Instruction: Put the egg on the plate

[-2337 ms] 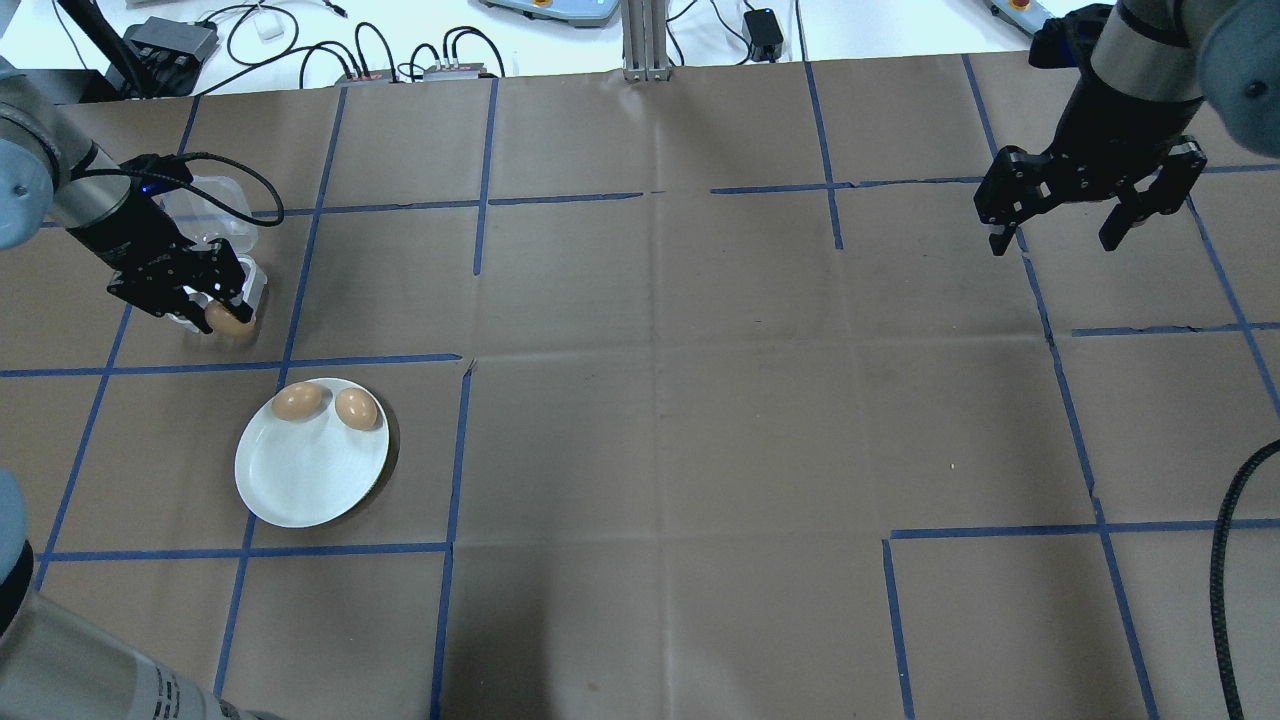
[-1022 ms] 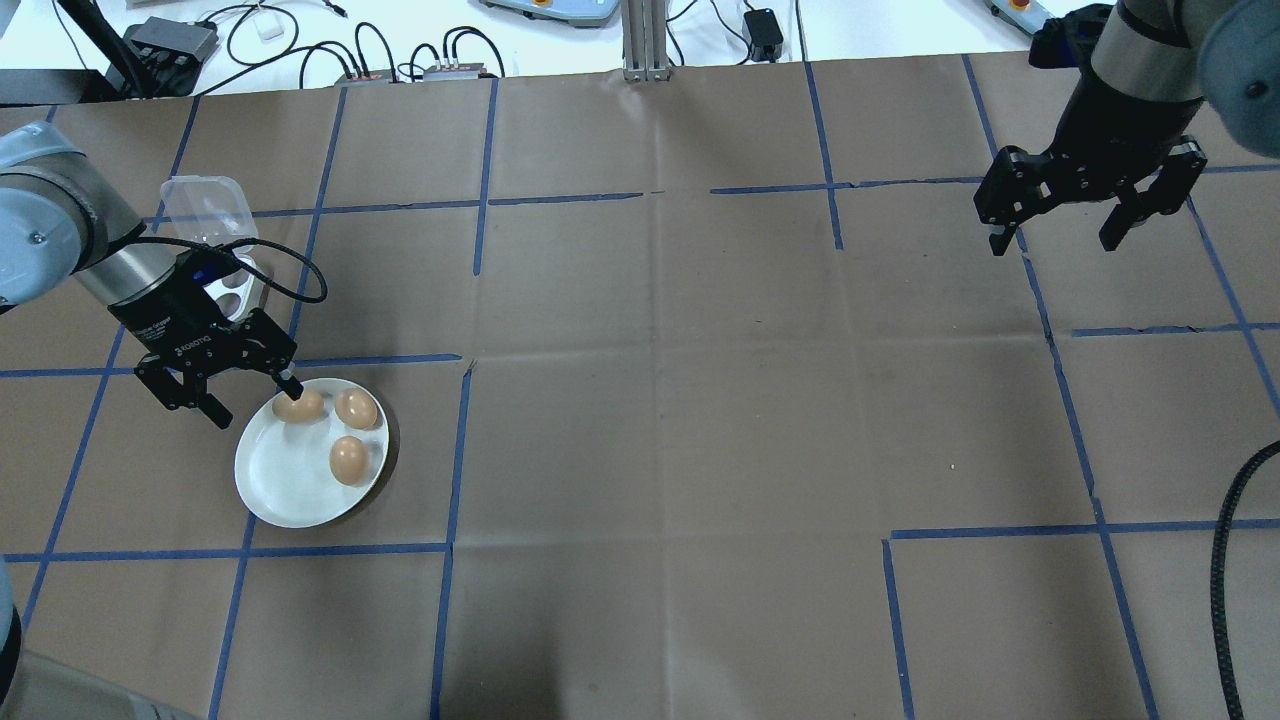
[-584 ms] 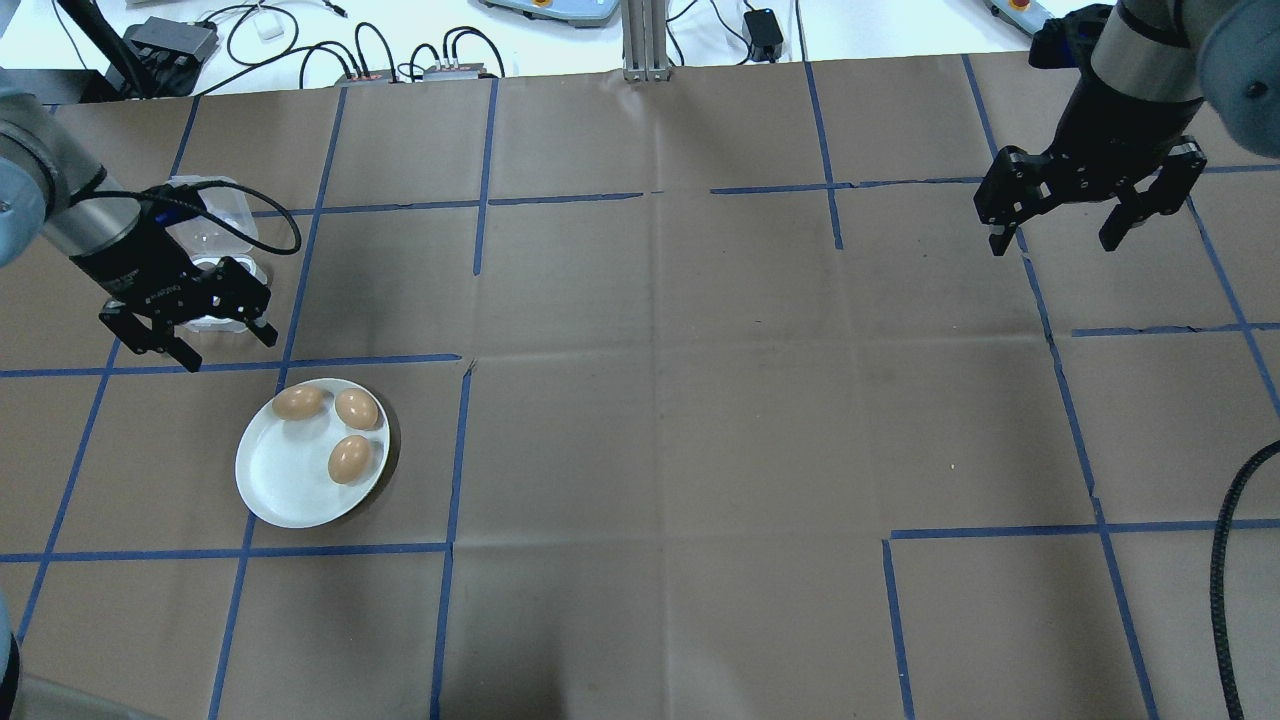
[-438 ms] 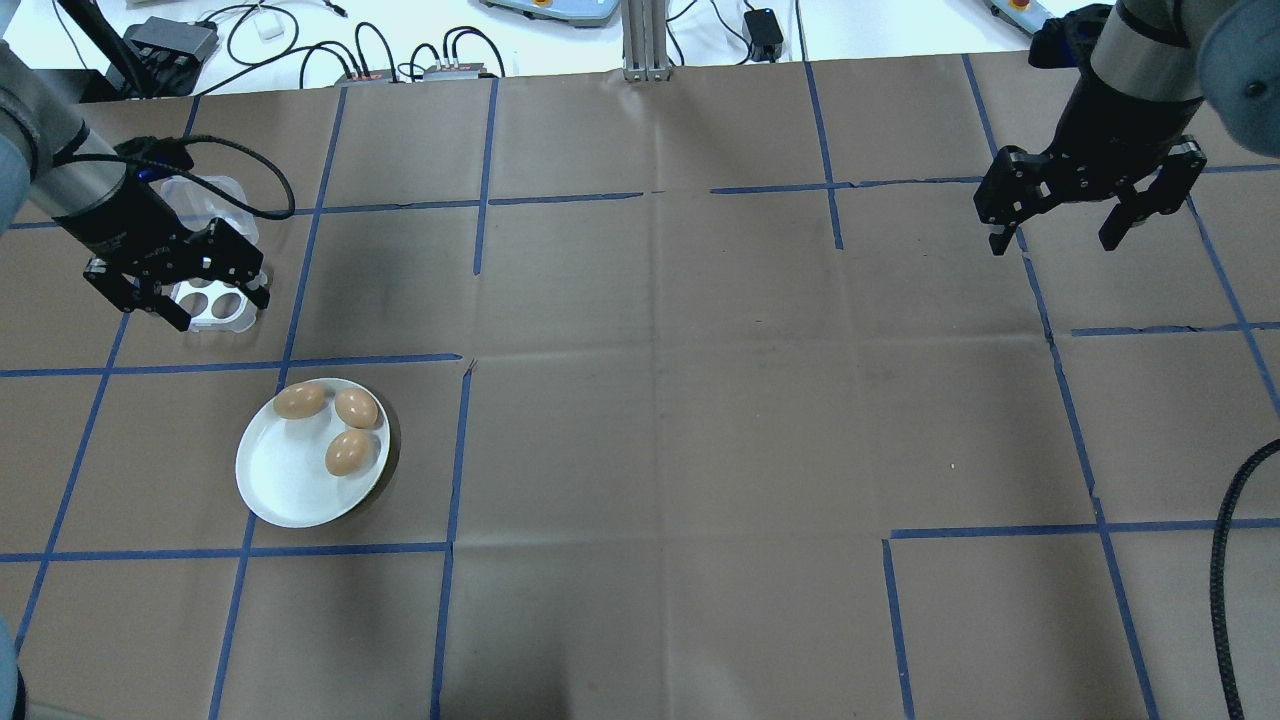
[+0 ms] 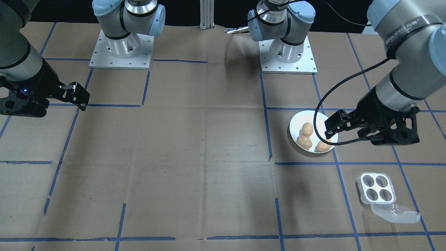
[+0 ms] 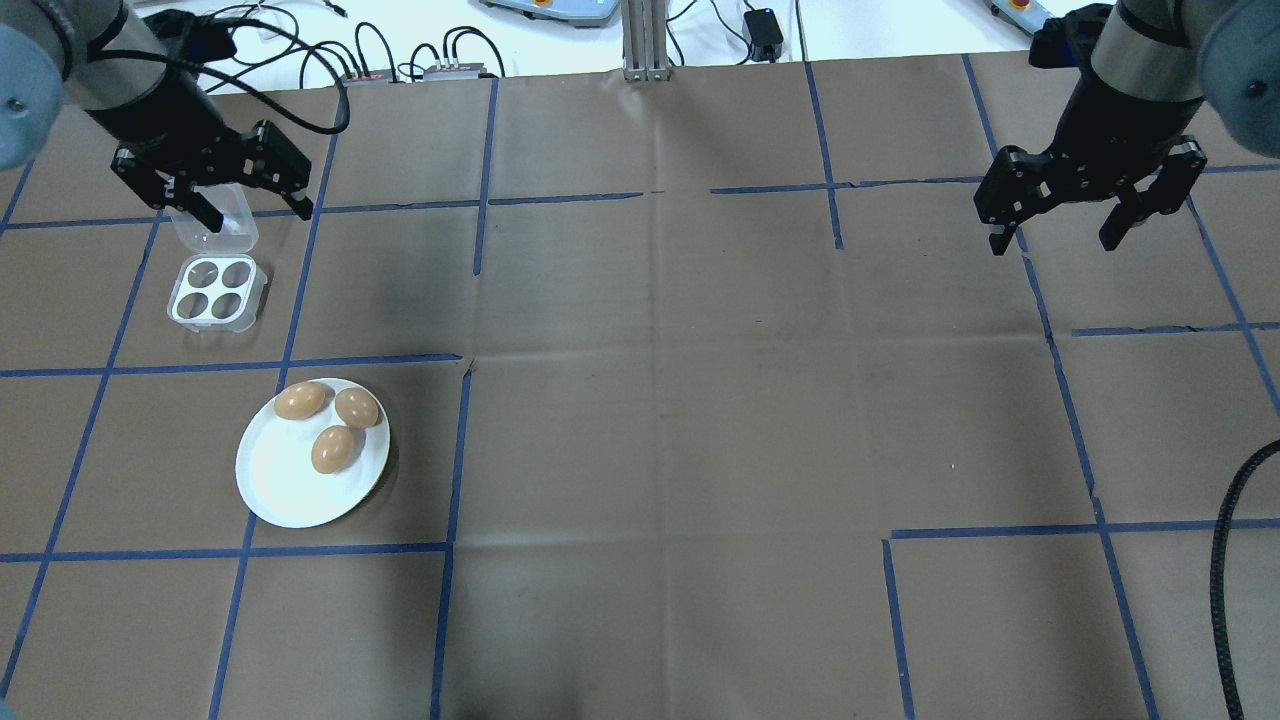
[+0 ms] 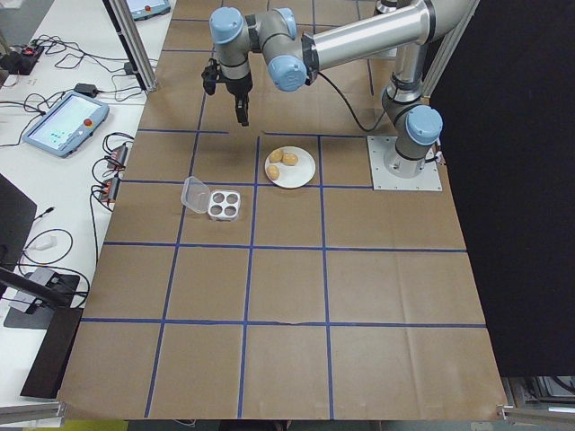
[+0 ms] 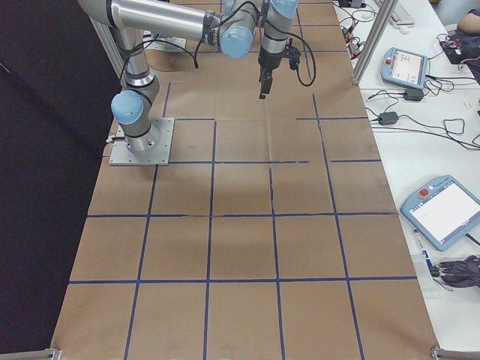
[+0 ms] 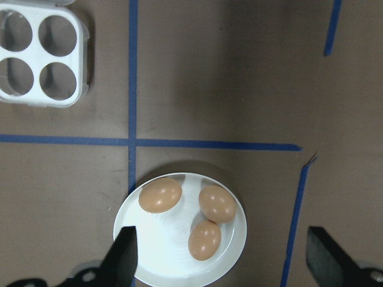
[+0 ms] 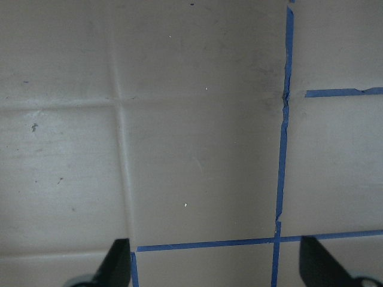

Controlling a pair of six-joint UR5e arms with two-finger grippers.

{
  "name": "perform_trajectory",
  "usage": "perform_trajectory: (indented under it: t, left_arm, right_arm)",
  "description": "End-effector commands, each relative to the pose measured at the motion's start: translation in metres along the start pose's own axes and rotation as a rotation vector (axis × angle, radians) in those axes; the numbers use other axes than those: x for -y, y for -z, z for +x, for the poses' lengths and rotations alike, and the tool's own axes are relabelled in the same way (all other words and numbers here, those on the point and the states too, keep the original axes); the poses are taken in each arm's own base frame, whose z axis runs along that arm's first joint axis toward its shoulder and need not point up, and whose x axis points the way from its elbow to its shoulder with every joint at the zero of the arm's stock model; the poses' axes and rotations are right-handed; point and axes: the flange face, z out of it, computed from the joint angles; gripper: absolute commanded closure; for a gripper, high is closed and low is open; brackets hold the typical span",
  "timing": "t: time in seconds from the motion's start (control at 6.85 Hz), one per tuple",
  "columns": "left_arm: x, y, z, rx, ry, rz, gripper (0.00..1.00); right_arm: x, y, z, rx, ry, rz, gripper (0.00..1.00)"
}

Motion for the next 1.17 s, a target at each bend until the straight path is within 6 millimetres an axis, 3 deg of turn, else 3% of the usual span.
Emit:
perform_trajectory:
  t: [0.0, 0.15, 0.29, 0.88, 1.02]
  left_arm:
    - [-0.012, 0.029, 0.104, 0.008, 0.016, 0.061, 0.01]
    - [-0.022, 0.024, 0.132, 0.075, -0.035, 0.065, 0.01]
    - [-0.03, 0.026, 0.141, 0.082, -0.063, 0.083, 0.01]
    - [-0.03, 0.029, 0.129, 0.084, -0.087, 0.108, 0.01]
    - [-0.05, 0.027, 0.122, 0.077, -0.075, 0.102, 0.01]
  right_arm:
    - [0.0, 0.0, 0.0, -0.002, 0.0, 0.0, 0.0]
    - [0.0, 0.0, 0.0, 0.0, 0.0, 0.0, 0.0]
    - [0.0, 0.0, 0.0, 0.0, 0.0, 0.0, 0.0]
    - [0.0, 0.0, 0.0, 0.0, 0.0, 0.0, 0.0]
    - [0.0, 0.0, 0.0, 0.0, 0.0, 0.0, 0.0]
